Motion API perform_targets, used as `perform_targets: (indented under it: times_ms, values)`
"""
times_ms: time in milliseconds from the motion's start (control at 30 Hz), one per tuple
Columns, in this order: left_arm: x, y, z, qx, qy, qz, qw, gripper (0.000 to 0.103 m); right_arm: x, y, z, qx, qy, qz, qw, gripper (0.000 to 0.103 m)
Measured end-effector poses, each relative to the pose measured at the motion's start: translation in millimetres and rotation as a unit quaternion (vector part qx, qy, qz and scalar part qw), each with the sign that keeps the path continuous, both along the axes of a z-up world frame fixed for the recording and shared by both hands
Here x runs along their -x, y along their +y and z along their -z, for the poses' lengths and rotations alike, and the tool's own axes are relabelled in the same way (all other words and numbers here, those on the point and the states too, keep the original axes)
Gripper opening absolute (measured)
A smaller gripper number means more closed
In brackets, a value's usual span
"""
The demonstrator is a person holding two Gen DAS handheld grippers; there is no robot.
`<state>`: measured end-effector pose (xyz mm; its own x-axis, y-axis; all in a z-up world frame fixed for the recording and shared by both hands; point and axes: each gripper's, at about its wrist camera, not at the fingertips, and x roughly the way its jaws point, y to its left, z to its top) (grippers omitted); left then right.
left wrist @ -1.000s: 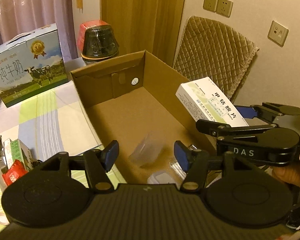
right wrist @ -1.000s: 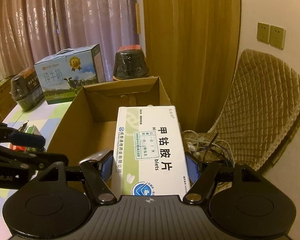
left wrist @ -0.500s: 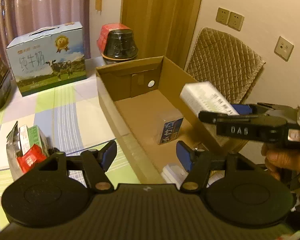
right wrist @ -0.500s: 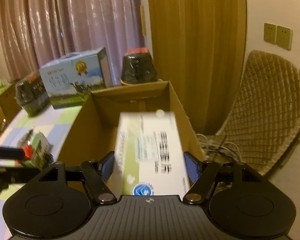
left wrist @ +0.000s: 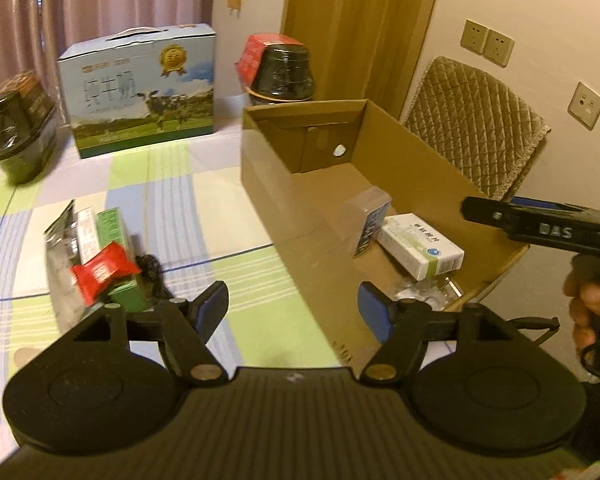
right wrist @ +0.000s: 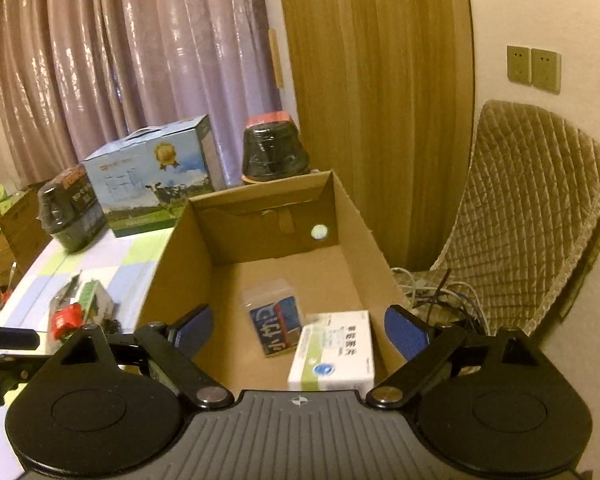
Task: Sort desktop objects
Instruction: 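Open both tools to drop the boxes into the cardboard box, then withdraw both open tools from the box back over the table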
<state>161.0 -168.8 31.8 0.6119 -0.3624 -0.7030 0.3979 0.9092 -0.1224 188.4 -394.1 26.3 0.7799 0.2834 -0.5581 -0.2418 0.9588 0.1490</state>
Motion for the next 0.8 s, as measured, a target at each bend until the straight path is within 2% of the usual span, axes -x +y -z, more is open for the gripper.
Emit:
perform_targets:
  times_ms: [200, 300, 567, 800]
  values:
    - [17.2, 35.0, -1.0, -0.005, -0.003, -0.023, 0.9997, 0.074, 27.8, 15.9, -7.1, -0.007, -0.003, -0.022, 1.0, 0.091]
    - [30.1, 59.6, -1.3, -0.009, -0.004, -0.036, 0.9993, 0.081, 42.4, 29.4, -11.4, -0.011, -0.007, -0.037, 0.999, 0.092]
    - [65.3, 131.9, -1.5, -0.04, -0.005, -0.079, 0.996, 0.093, 74.2, 71.5, -20.6, -0.013, -0.017, -0.085, 0.996, 0.096]
    - [83.1, 178.6, -2.6, -0.045, -0.002, -0.115, 0.9923, 0.098, 89.6, 105.3, -20.4, -0.006, -0.013, -0.125, 0.992, 0.099]
